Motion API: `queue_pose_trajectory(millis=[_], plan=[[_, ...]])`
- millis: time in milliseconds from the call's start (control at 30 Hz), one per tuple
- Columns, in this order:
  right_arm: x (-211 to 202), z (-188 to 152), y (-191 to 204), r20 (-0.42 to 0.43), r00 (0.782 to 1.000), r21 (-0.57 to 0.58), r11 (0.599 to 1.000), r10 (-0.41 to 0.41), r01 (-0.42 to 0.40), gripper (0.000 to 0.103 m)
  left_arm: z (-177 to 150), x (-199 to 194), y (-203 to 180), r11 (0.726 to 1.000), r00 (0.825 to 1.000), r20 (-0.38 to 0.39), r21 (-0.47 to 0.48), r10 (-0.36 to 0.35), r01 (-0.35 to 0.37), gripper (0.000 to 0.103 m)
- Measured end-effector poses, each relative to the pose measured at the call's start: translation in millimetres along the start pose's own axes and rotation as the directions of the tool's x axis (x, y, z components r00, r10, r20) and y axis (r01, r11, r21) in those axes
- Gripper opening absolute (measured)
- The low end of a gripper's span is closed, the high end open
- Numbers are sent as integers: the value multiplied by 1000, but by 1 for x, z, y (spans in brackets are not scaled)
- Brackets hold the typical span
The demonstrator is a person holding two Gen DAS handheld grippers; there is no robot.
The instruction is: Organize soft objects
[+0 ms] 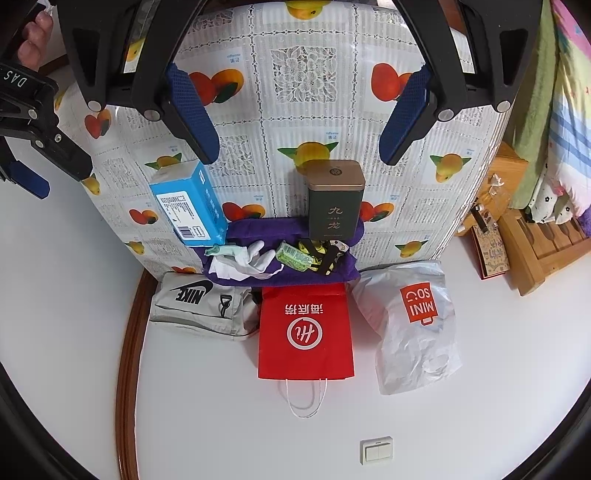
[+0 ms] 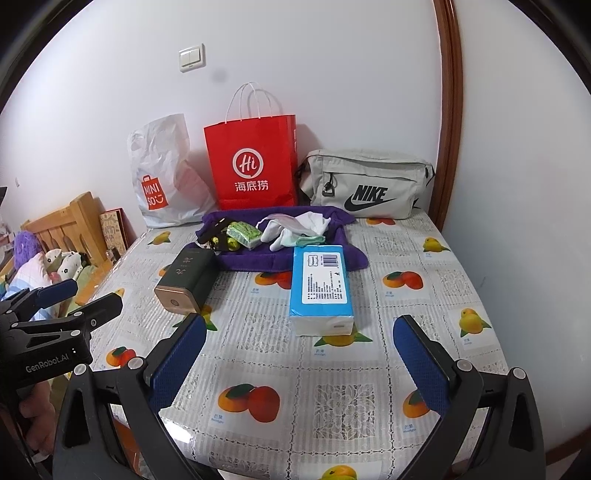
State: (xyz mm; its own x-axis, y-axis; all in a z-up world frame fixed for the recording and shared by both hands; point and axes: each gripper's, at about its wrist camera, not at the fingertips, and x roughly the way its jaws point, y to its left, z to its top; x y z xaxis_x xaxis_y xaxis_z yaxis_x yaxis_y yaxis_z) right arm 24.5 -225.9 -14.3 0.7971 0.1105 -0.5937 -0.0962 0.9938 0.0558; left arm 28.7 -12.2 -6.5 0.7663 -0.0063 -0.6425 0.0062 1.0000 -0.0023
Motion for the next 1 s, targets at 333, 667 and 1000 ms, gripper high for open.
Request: queue_pose_trajectory(millis=[333,667,1000], plan=[[0,-1,1,1,1000,-3,1000,1,-1,100,0,1,1,1000,1000,-1,0,-3,3,88],[0,-1,2,3,1000,-6,1000,2,-2,100,1,1,1,1000,1000,-2,2,-8,8,88],[0,-2,3,2,1000,-5,1000,1,-1,100,0,1,3,1000,1000,-2,3,-7,7,88]])
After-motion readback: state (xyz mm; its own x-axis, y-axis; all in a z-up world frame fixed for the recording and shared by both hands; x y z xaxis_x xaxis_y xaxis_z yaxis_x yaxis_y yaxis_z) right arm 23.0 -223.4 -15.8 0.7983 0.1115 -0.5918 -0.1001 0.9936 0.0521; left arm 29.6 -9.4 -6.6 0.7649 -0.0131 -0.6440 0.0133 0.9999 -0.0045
